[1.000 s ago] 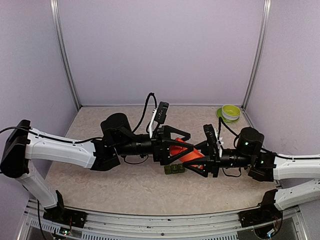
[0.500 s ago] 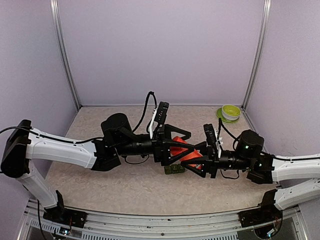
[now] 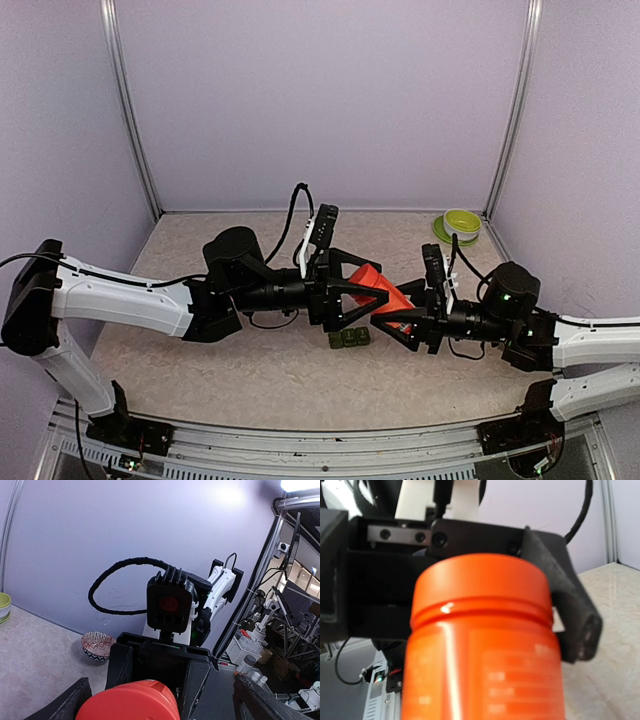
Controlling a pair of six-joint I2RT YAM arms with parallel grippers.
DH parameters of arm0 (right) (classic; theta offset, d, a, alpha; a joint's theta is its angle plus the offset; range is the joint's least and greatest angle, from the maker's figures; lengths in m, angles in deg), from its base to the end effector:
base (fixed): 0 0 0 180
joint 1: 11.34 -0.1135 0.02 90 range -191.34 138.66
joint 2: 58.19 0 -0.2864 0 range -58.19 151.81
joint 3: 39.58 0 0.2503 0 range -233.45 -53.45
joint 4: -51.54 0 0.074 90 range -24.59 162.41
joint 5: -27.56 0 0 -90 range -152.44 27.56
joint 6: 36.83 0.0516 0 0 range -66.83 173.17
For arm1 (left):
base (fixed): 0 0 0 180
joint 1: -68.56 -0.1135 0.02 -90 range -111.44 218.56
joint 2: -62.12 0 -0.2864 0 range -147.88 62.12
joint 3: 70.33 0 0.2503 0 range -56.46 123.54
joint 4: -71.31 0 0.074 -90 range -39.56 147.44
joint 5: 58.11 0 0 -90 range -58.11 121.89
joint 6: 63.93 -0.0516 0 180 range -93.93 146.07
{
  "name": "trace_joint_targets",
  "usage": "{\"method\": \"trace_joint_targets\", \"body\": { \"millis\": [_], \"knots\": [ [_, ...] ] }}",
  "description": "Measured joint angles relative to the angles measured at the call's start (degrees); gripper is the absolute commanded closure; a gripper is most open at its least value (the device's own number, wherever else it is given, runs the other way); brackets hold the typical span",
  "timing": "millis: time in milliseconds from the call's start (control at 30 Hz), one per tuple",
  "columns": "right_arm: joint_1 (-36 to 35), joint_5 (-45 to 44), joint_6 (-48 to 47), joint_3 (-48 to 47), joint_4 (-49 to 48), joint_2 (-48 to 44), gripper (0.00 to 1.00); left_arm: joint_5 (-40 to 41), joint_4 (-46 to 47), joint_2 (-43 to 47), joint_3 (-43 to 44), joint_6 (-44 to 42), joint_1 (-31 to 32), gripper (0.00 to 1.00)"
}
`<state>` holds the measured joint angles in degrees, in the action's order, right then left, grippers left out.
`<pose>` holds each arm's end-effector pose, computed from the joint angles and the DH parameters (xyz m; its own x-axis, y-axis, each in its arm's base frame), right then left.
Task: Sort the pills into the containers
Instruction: Unscrew the lid of the pill bottle from the pill bottle.
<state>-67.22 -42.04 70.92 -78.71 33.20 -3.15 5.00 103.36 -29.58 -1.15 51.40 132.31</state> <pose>0.1079 0.1913 0.2848 -0.2735 0.1058 -0.9560 -0.9323 0.2154 0.2905 0.1463 -0.3494 0.3238 -0.3604 -0.1318 -0.9234 0.9326 -0.0686 -0.3542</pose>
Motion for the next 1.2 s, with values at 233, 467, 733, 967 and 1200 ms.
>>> {"method": "trace_joint_targets", "body": {
  "millis": [233,467,733,967,1200],
  "knots": [
    [0.0,-1.4,-1.1,0.0,1.8,-1.9,0.79,0.1,-0.5,0.1,0.0,-0.1,0.0,0.06],
    [0.0,-2.3,-2.0,0.0,2.7,-3.2,0.78,0.1,-1.4,0.3,0.0,-0.2,0.0,0.08],
    [0.0,-3.8,-3.4,0.0,3.3,-5.2,0.78,0.1,-2.5,1.0,0.0,-0.9,0.2,0.08],
    [0.1,-3.7,-3.8,0.0,3.4,-5.5,0.79,0.4,-3.7,2.3,-1.1,-1.8,0.2,0.07],
    [0.2,-1.9,-4.2,0.0,3.4,-6.4,0.8,0.2,-4.6,5.4,-2.7,-2.4,-1.1,0.06]
  ]
}}
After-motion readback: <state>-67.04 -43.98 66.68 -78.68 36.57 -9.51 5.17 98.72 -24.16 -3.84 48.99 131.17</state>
